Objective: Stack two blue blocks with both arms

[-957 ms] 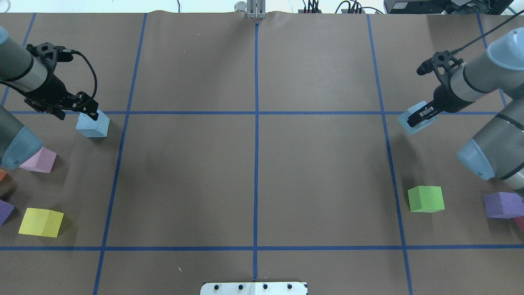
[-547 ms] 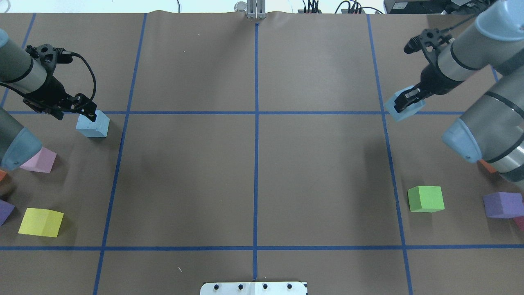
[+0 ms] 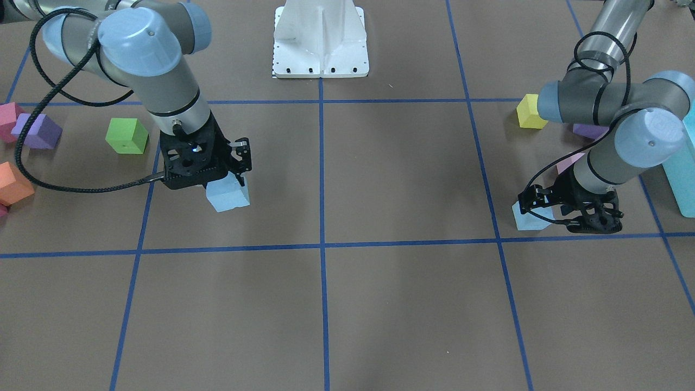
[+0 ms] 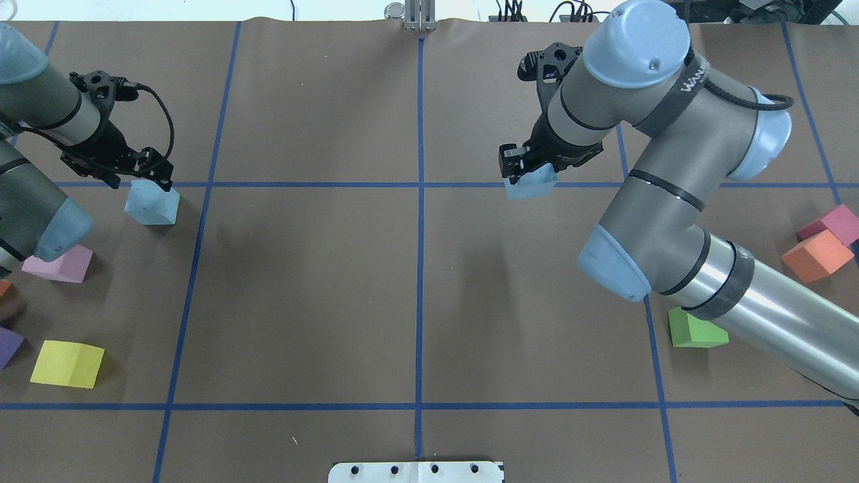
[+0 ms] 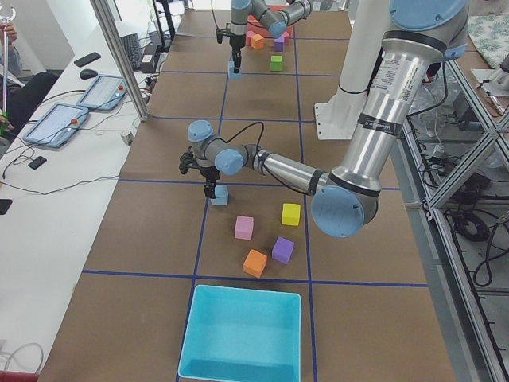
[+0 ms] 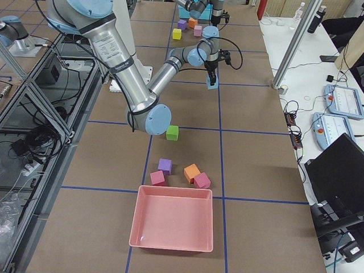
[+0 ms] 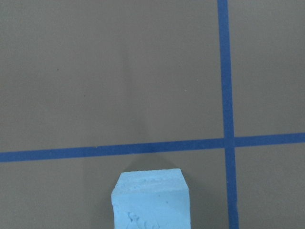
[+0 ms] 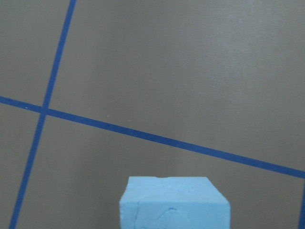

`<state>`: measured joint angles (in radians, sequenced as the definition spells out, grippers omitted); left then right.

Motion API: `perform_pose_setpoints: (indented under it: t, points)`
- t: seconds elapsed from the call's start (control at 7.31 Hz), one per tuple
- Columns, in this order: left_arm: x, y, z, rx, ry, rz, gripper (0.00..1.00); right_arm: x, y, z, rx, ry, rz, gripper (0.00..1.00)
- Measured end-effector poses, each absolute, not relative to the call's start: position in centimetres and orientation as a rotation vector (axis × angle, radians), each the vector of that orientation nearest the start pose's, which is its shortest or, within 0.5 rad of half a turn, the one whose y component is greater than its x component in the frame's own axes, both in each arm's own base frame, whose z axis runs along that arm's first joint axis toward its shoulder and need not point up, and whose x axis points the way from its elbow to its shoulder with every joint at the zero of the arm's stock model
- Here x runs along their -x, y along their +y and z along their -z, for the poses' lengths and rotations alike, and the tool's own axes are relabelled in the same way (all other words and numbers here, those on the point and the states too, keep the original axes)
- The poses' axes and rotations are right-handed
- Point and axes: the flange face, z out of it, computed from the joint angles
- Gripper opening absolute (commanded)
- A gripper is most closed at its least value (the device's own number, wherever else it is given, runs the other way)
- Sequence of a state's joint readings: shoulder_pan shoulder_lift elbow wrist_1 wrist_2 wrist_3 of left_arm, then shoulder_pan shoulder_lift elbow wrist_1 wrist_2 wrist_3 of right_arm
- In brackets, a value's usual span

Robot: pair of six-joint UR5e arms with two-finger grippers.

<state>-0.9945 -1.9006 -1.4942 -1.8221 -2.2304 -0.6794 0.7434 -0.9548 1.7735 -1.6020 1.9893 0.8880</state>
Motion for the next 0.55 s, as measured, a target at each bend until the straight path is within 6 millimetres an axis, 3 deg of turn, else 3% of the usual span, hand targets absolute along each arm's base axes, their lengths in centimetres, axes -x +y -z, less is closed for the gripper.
perform_pose_setpoints:
  t: [0.27, 0.55]
  points:
    - [-29.3, -58.3, -50.7, -0.012, 0.808, -0.062, 0.99, 44.6, -48.6, -19.8, -0.202, -0.853, 0.072, 0.45]
    - [-29.8, -58.6, -51.4, -0.008, 0.819, -0.029, 0.99, 47.0, -46.8, -18.8, -0.203, -0.852, 0.055, 0.45]
